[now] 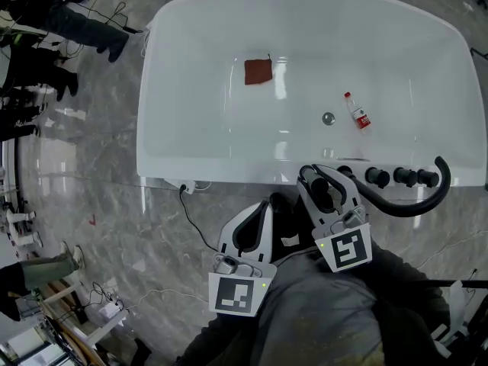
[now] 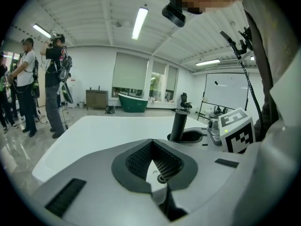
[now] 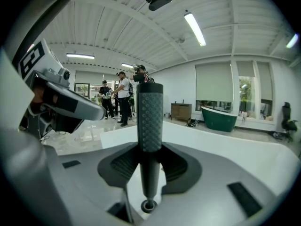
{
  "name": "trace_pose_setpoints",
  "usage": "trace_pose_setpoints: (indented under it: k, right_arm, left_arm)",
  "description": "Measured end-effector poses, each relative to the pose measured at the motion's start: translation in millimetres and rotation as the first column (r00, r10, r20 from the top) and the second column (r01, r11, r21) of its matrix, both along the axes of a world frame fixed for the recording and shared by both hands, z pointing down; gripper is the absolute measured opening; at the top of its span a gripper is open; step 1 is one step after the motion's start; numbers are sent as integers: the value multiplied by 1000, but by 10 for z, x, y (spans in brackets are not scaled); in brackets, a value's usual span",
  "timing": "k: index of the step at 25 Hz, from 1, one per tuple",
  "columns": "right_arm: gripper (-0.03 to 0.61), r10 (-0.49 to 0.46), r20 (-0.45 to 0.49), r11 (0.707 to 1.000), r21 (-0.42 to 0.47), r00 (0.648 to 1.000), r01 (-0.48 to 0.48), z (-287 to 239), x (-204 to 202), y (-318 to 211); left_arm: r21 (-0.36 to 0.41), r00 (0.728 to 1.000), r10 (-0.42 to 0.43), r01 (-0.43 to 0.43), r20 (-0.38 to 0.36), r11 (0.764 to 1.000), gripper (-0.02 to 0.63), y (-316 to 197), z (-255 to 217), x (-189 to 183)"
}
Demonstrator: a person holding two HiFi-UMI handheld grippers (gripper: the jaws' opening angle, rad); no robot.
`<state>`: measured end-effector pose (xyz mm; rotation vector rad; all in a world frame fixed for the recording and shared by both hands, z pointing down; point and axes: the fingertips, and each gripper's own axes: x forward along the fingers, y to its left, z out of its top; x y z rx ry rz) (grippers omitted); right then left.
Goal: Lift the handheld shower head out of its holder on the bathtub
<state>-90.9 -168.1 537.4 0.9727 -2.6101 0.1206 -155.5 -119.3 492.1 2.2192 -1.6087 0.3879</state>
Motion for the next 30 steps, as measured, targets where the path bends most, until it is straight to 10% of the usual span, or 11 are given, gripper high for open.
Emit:
trace_pose_setpoints:
  k: [30]
  right_arm:
    - [141,-31,72,997,66,997,26,-1424,-47,-9]
  left_arm:
    - [103,1000,-19,18,12,995,2,-118,-1323,-95]
